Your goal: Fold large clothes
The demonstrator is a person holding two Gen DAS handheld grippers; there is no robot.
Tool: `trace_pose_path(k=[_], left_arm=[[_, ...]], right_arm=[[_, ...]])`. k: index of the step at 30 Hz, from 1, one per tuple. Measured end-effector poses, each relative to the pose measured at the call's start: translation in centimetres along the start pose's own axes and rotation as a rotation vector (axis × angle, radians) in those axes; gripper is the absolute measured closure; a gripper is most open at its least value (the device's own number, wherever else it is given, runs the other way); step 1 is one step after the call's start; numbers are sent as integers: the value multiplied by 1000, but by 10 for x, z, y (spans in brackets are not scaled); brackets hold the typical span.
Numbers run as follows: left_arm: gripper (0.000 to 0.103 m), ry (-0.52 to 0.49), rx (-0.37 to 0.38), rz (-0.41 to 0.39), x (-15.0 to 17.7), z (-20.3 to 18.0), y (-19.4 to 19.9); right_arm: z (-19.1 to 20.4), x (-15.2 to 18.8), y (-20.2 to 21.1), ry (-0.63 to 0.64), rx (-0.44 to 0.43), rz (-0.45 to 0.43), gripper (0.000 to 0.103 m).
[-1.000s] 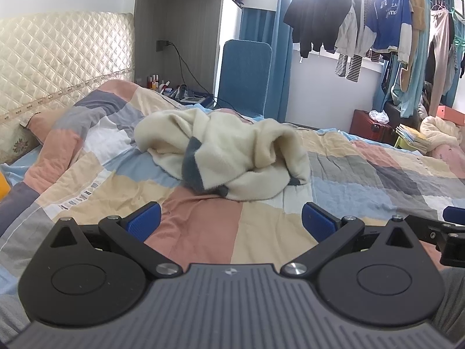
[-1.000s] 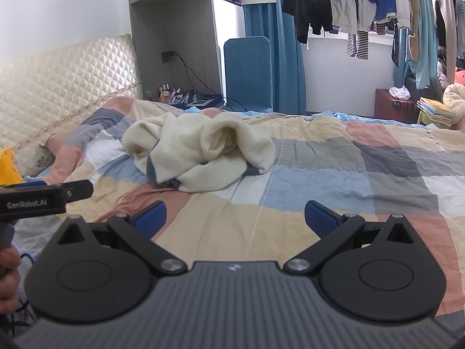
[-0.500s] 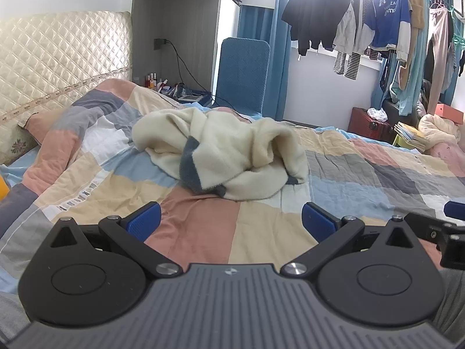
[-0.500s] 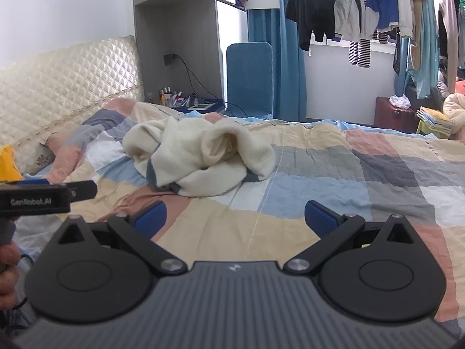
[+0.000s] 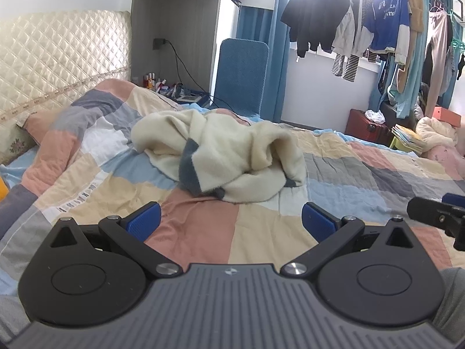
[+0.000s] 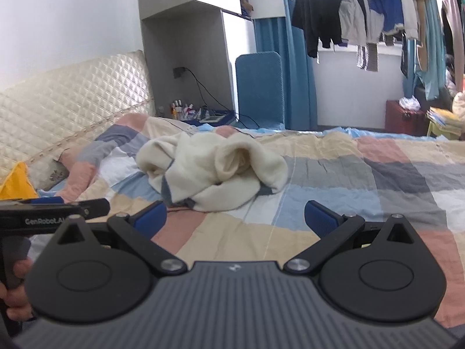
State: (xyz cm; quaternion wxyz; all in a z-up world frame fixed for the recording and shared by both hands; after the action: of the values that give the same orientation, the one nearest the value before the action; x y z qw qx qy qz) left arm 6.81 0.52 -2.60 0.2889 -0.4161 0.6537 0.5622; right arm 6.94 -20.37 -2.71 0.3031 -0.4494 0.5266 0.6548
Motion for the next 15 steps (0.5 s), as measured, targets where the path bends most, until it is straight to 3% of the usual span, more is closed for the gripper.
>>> trace_pose_path(k=[8,15], left_arm=[[0,25,13,-26,-3,15,10],[0,19,34,0,6,16,1]], right_arm=[[8,2,-1,7,-3,-13,0],[12,6,-9,-27,-41,15,0]])
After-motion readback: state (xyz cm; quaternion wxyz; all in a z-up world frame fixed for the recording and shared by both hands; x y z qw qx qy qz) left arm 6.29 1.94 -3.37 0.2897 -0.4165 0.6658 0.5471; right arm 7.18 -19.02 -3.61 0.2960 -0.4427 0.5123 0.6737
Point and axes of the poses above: each gripper's, at about its wrist camera, not at the fingertips, and y roughly against the way its jaws point, z to its left, x to its underside, the point moved 8 cm from there along -y, roughly the way its jaws point, and after that the axes turned 7 degrees about y, right-handed, at the moved point
